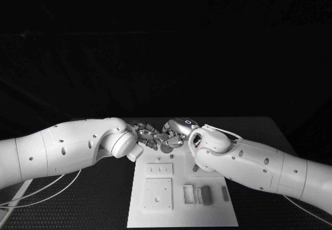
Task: Assemble the parts on the task board
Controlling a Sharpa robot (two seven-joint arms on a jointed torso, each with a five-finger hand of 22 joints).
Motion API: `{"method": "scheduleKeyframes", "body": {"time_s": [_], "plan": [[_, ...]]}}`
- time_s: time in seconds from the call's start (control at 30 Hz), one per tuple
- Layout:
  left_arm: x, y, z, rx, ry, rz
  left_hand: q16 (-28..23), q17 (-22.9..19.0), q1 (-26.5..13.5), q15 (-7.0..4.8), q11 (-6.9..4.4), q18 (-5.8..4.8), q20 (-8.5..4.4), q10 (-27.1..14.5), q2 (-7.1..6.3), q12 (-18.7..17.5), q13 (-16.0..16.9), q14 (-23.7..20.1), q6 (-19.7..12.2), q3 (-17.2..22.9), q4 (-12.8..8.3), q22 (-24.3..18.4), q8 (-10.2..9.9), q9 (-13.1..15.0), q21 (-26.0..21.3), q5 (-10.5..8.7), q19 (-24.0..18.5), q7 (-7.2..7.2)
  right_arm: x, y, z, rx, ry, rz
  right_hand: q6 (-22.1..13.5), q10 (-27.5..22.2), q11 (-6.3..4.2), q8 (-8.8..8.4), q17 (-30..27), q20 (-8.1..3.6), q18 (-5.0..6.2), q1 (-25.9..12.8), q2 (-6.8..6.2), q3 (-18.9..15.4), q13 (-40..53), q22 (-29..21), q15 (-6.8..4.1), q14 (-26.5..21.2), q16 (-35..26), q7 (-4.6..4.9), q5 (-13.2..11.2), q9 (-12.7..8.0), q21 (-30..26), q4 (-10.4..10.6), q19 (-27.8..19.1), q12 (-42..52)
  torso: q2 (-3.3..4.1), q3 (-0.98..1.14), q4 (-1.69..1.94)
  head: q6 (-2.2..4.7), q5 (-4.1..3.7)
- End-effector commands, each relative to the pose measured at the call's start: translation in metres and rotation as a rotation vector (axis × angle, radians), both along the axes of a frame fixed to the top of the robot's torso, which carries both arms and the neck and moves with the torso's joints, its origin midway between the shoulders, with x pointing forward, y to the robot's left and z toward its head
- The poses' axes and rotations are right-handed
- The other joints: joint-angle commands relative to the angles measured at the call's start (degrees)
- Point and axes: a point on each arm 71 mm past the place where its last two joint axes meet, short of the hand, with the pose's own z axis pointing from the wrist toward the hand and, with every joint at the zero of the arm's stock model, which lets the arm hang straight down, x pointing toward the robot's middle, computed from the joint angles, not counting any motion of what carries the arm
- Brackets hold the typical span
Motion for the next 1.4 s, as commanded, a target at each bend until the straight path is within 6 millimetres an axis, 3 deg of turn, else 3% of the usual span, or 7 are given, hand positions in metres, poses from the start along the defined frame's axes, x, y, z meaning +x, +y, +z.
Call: {"method": "scheduleKeyframes", "body": {"time_s": [0.03,0.27,0.53,0.87,1.0,1.13,1.4], "plan": [[-0.002,-0.005,0.001,-0.035,0.022,-0.034,0.35,0.24,-0.65,-0.08,-0.31,-0.31,-0.18,0.33,0.23,0.54,0.23,0.36,1.67,0.15,-0.07,0.19,1.45,2.04,0.16,-0.13,0.48,-1.19,-0.002,0.003,0.001,0.017,-0.01,0.023,-0.01,0.27,-0.06,-0.2,-0.07,-0.39,0.83,0.18,-0.58,-0.2,-0.06,-0.03,-0.23,-0.27,-0.39,0.02,0.13,-0.05,-0.17,0.13,-0.03,-0.38,0.0,0.0,0.0,0.0,0.02],[-0.002,-0.002,0.0,-0.034,0.03,-0.039,0.72,0.87,-0.63,-0.24,-0.5,-0.26,-0.35,0.31,0.3,1.08,0.8,0.41,1.81,0.3,-0.43,0.55,1.63,2.35,0.25,0.01,0.58,-1.36,0.0,-0.002,0.003,0.053,-0.029,0.028,-0.37,0.15,0.04,-0.48,-0.17,-0.35,0.83,-0.12,-1.18,-0.27,-0.13,-0.14,-0.16,-0.33,-0.58,0.14,0.13,-0.16,-0.3,0.17,0.0,-0.56,0.02,0.06,-0.05,0.03,0.03],[0.0,0.003,0.0,-0.034,0.034,-0.033,0.83,1.11,-0.52,-0.27,-0.54,-0.28,-0.37,0.24,0.34,1.27,1.02,0.39,1.83,0.51,-0.52,0.69,1.66,2.45,0.26,0.1,0.58,-1.4,0.0,-0.011,0.006,0.119,-0.073,0.043,-4.35,-0.91,1.36,-2.88,-0.69,0.13,0.83,-1.16,-4.95,-0.19,-0.68,-0.67,1.02,-1.27,-1.78,1.53,0.14,-1.26,-1.31,0.61,-0.68,-1.68,0.05,0.03,-0.09,0.13,0.01],[0.002,0.007,0.0,-0.042,0.035,-0.02,1.1,1.97,-1.1,-0.31,-0.54,-0.34,-0.44,-0.42,1.79,2.12,2.08,0.03,1.67,1.11,-0.51,1.22,1.98,3.5,0.18,-0.05,0.38,-1.42,0.002,-0.025,0.001,0.114,-0.06,0.043,-4.49,-0.98,1.54,-3.01,-0.8,0.3,0.83,-1.45,-5.32,0.11,-0.79,-0.81,1.23,-1.29,-1.95,1.71,0.13,-1.37,-1.47,0.84,-0.64,-1.8,0.01,0.04,-0.05,0.15,-0.01],[0.002,0.009,-0.001,-0.038,0.036,-0.023,2.35,2.59,-2.26,-0.48,-0.75,-0.33,-0.63,-1.2,1.42,3.98,3.78,-0.33,1.28,2.89,-0.55,2.78,2.65,5.45,0.81,-0.11,0.17,-1.54,0.004,-0.039,-0.001,0.104,-0.055,0.035,-4.52,-1.04,1.57,-3.04,-0.84,0.34,0.83,-1.43,-5.39,0.23,-0.84,-0.85,1.27,-1.33,-2.02,1.74,0.13,-1.4,-1.55,0.82,-0.69,-1.86,-0.01,0.0,-0.01,0.1,0.09],[0.002,0.012,-0.002,-0.025,0.05,-0.039,2.92,2.82,-3.25,-0.43,-0.66,-0.39,-0.61,-2.02,2.43,4.83,4.59,-0.95,0.76,3.43,-0.51,3.6,3.13,6.79,1.02,-0.21,-0.3,-1.45,0.006,-0.058,-0.001,0.105,-0.065,0.007,-4.55,-1.13,1.61,-3.07,-0.91,0.39,0.83,-1.19,-5.29,0.51,-0.93,-0.9,1.32,-1.42,-2.16,1.77,0.13,-1.43,-1.65,0.67,-0.78,-1.97,-0.04,0.02,0.05,-0.03,0.25],[0.001,0.012,-0.002,0.13,-0.004,-0.146,9.56,4.87,-6.37,-0.63,-1.0,-0.2,-0.76,-6.53,5.25,12.7,9.93,-4.31,-2.96,4.49,-3.97,9.6,7.36,16.81,3.69,-0.24,-2.69,-1.62,0.007,-0.093,0.001,0.133,-0.068,-0.056,-4.48,-1.13,1.61,-3.04,-0.96,0.43,0.83,-0.93,-5.07,0.74,-1.0,-0.92,1.33,-1.42,-2.22,1.78,0.13,-1.45,-1.69,0.5,-0.78,-2.02,-0.02,0.05,-0.14,-0.35,0.42]]}}
